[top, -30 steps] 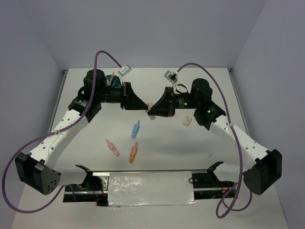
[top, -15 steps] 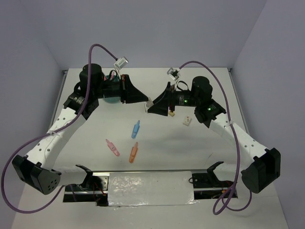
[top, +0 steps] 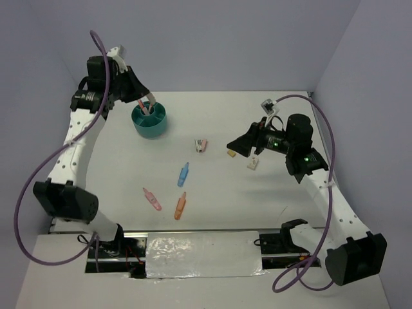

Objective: Sort the stationery into containers
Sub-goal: Place the stationery in the storage box.

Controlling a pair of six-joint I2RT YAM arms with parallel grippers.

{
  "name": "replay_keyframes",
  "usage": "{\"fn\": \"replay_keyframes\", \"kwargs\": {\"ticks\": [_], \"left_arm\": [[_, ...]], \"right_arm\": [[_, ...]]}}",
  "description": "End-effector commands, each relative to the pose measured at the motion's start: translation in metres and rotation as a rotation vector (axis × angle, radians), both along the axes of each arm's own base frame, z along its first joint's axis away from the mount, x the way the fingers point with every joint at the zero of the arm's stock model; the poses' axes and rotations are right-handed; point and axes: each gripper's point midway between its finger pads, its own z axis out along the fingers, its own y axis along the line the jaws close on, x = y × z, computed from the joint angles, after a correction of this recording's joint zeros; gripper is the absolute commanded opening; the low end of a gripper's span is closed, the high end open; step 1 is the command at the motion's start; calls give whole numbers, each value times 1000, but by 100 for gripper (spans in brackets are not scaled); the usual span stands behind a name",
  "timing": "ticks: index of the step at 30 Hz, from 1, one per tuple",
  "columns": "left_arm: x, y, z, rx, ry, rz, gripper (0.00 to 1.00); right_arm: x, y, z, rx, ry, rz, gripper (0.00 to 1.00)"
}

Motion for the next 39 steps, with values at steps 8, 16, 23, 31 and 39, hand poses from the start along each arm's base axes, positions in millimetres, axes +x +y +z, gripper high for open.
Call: {"fn": "replay_keyframes", "kwargs": {"ticks": [8,16,23,31,39], "left_arm": [[121,48,-7,297,-163,-39,0],[154,64,-46,414,-230,-27,0],[118,98,-39,308,-197,169,0],[53,126,-56,194,4,427,0],[42,121,-73,112,28,439,0]], "right_arm": [[-59,-2,-1,-29,-26,116,84],[-98,6,0,-15,13,185,83],[-100,5,-4,-31,15,178,84],[-81,14,-8,11,32,176,83],[-73,19,-8,22,30,184,84]]}}
